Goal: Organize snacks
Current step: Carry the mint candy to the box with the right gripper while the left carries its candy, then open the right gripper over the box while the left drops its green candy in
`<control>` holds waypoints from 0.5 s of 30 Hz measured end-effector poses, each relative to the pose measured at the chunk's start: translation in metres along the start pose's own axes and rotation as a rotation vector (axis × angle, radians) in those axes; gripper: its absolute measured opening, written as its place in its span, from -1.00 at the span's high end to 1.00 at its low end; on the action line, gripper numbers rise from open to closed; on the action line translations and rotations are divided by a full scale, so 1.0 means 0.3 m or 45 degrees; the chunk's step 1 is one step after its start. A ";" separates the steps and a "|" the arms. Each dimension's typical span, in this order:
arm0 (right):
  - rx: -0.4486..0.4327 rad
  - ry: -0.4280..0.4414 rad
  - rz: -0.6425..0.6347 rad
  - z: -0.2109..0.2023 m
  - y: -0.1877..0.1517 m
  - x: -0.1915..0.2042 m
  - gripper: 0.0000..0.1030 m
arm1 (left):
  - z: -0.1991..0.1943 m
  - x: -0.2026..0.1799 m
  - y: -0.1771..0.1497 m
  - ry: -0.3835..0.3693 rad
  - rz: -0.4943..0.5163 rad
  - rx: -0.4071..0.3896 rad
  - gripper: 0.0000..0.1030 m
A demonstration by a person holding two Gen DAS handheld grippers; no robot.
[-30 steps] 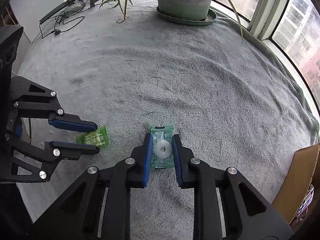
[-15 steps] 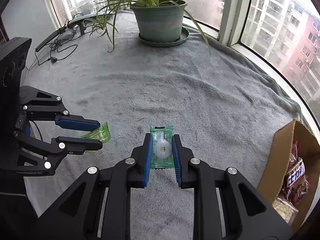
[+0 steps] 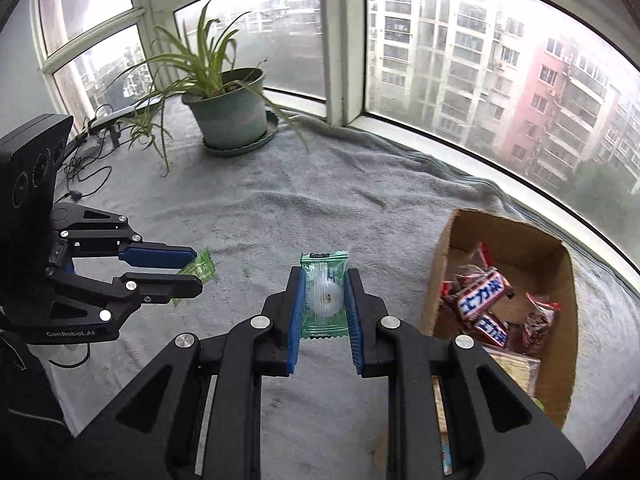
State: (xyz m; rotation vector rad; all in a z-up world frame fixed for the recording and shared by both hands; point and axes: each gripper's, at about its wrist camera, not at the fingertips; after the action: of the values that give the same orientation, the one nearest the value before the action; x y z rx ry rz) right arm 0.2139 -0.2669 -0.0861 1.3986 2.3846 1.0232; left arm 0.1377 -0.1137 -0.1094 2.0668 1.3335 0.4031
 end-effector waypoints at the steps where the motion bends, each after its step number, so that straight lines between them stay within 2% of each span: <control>1: -0.013 -0.015 0.028 -0.015 -0.003 -0.026 0.60 | 0.005 -0.007 0.020 -0.013 0.004 -0.009 0.63; 6: -0.059 -0.114 0.165 -0.092 -0.048 -0.163 0.60 | 0.046 -0.087 0.126 -0.109 0.042 -0.058 0.63; 15: -0.068 -0.266 0.365 -0.189 -0.166 -0.362 0.60 | 0.155 -0.332 0.252 -0.270 0.175 -0.077 0.63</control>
State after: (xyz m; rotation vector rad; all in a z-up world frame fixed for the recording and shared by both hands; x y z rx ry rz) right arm 0.2102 -0.3988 -0.0948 1.7682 2.0366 0.9409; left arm 0.1731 -0.2404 -0.0863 2.0930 1.0467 0.2704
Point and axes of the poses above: each gripper's, at about its wrist camera, not at the fingertips, and z roughly the way its jaws point, x to its left, y to its top, and after that the axes turned 9 degrees about z, right-handed
